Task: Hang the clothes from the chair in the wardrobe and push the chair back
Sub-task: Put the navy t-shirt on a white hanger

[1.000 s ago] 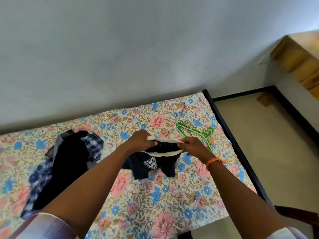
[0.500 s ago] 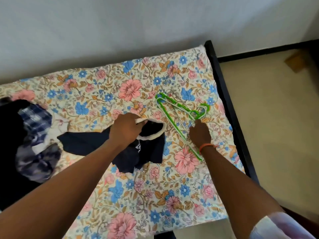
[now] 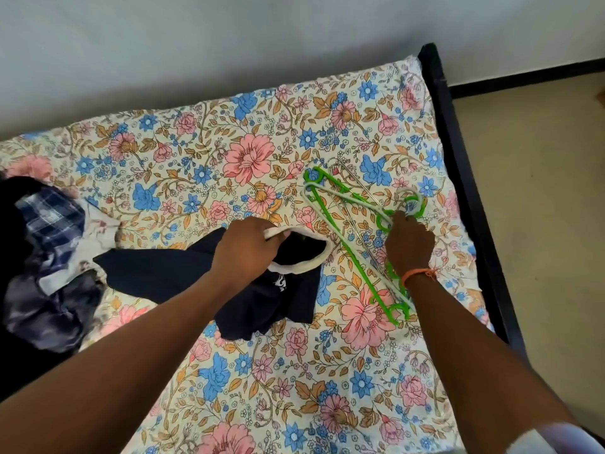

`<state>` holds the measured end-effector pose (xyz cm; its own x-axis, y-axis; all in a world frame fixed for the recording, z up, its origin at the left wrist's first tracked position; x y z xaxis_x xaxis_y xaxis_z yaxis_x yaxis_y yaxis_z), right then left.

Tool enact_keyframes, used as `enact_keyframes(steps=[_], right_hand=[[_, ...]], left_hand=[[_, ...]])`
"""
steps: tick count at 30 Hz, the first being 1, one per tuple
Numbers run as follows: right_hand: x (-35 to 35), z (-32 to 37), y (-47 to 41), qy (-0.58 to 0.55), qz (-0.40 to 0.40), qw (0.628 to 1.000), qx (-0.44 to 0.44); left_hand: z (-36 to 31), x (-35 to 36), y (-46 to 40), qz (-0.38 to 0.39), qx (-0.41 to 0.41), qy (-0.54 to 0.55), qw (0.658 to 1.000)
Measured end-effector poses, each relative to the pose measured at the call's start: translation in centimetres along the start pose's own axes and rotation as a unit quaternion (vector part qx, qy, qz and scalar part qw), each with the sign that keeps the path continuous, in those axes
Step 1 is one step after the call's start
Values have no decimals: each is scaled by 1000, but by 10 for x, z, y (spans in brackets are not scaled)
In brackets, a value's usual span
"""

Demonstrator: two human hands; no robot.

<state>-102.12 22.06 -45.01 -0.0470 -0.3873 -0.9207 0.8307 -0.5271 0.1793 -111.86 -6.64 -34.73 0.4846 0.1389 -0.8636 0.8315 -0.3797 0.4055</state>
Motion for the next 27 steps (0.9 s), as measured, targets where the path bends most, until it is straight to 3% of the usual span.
enact_keyframes(steps=[3,7,12,16,21,27], right_hand=[[-34,6,3,-99,-37,994,32],[-76,19,18,-284,-34,957,55],[-132,59,41,-472,-15,875,107],[-187,125,67,-629,51,770,92],[-288,222,121,-735,28,676,39],[-342,325,175,-790,-14,613,8]], left_hand=[[-4,-19,7,-7,-4,10,1000],[-7,-52,28,-9,-1,25,1000],[-1,-93,54,19,-3,30,999],[4,-139,84,13,-12,47,999],[16,-238,151,-35,-5,33,999],[8,-334,212,-60,53,45,996]])
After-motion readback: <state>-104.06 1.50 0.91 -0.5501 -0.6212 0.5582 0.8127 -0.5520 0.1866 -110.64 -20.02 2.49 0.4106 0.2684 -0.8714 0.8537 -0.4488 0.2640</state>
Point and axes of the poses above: each hand's wrist, its own y-axis away from the middle knuckle, its own x-axis out of the palm, z = x × y, the point moved 9 cm from there along -y, towards the middle knuckle, and after that the axes turned 13 degrees about -y, right-handed, at the moved point
